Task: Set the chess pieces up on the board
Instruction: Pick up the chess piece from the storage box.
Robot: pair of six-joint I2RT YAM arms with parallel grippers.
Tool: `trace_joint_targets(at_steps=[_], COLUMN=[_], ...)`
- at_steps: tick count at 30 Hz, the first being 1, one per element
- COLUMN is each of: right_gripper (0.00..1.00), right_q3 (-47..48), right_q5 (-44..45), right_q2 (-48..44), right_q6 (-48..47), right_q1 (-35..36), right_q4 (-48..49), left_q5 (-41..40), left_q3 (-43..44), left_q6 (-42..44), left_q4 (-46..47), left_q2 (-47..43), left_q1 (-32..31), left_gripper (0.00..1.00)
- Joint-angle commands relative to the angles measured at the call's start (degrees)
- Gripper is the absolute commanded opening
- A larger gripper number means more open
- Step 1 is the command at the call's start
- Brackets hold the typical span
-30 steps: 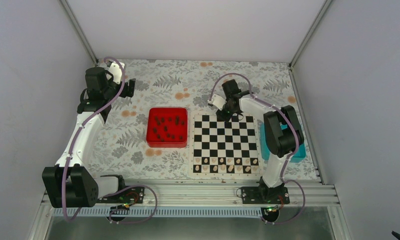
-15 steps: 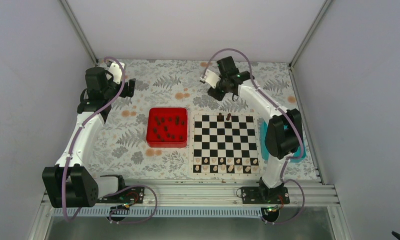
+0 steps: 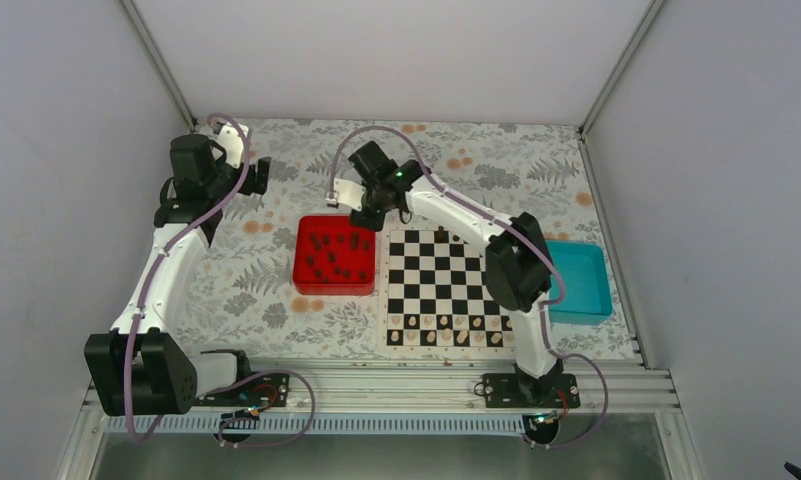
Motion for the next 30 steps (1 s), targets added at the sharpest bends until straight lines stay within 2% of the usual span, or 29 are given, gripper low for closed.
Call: trace_joint_targets(at_steps=[1, 6, 17, 30], right_gripper=[0.44, 0.44, 0.42, 0.34], right_q3=[2.34, 4.54, 5.36, 5.11], right_q5=[0.18, 1.39, 1.68, 1.86], right_q2=[4.82, 9.25, 12.44, 14.16], right_q6=[-0.02, 0.21, 0.30, 0.16], right_q1=[1.20, 2.85, 3.25, 3.21], right_q4=[-1.56, -2.06, -2.27, -3.17], left_q5=[0.21, 0.21, 0.22, 0.43], left_q3=[-0.44, -0.47, -0.80, -1.06], left_q6=[0.04, 0.00, 0.09, 0.24], left_q4=[1.28, 1.21, 1.53, 1.63], left_q2=[-1.15, -1.20, -1.16, -1.14], left_q1=[0.20, 0.17, 0.29, 0.46], left_gripper=[1.00, 1.00, 1.00, 1.00])
